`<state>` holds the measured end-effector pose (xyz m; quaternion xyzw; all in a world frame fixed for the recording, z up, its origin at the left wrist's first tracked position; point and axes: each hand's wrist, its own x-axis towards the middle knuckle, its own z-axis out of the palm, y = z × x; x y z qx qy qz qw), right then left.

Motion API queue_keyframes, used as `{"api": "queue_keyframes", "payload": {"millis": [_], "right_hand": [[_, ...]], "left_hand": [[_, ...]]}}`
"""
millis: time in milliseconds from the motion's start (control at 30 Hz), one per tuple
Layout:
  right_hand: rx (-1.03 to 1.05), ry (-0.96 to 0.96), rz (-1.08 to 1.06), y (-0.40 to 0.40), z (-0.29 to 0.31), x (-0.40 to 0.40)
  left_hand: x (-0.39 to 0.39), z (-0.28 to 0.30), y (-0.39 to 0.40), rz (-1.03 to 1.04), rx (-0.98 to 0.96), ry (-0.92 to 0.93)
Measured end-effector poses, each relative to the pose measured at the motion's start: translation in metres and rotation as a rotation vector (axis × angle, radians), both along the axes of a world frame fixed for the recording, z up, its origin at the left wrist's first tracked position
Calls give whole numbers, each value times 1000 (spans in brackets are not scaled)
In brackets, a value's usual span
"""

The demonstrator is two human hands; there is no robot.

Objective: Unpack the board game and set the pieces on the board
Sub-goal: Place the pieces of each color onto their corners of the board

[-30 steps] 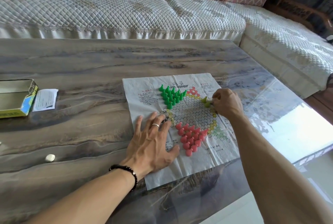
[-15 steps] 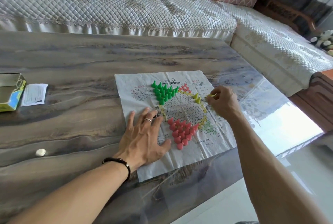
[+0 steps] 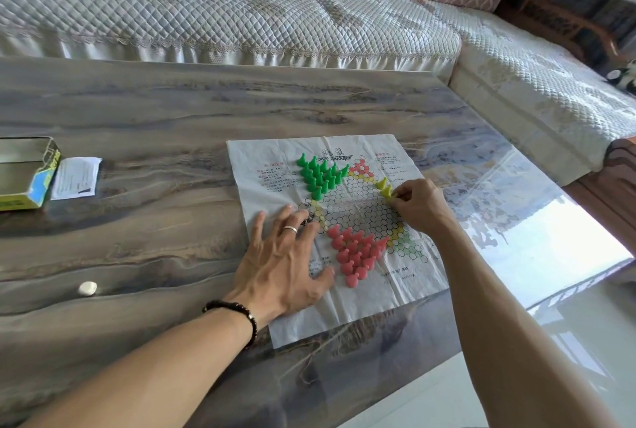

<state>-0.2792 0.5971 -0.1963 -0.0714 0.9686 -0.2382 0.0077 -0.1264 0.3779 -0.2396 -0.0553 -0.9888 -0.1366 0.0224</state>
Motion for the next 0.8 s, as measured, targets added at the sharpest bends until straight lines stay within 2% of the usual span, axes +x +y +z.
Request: {"api": "queue_keyframes", "payload": {"millis": [333, 500, 633, 800], "right_hand": [[31, 1, -18, 3, -3, 1], [-61, 18, -49, 10, -3, 2], [-63, 108, -82, 20, 3, 2], [28, 134, -94, 35, 6, 3]], "left_hand": [[0, 0, -1, -4, -5, 1], [0, 0, -1, -2, -3, -5], [0, 1, 0, -4, -4, -3], [0, 1, -1, -2, 14, 3]]}}
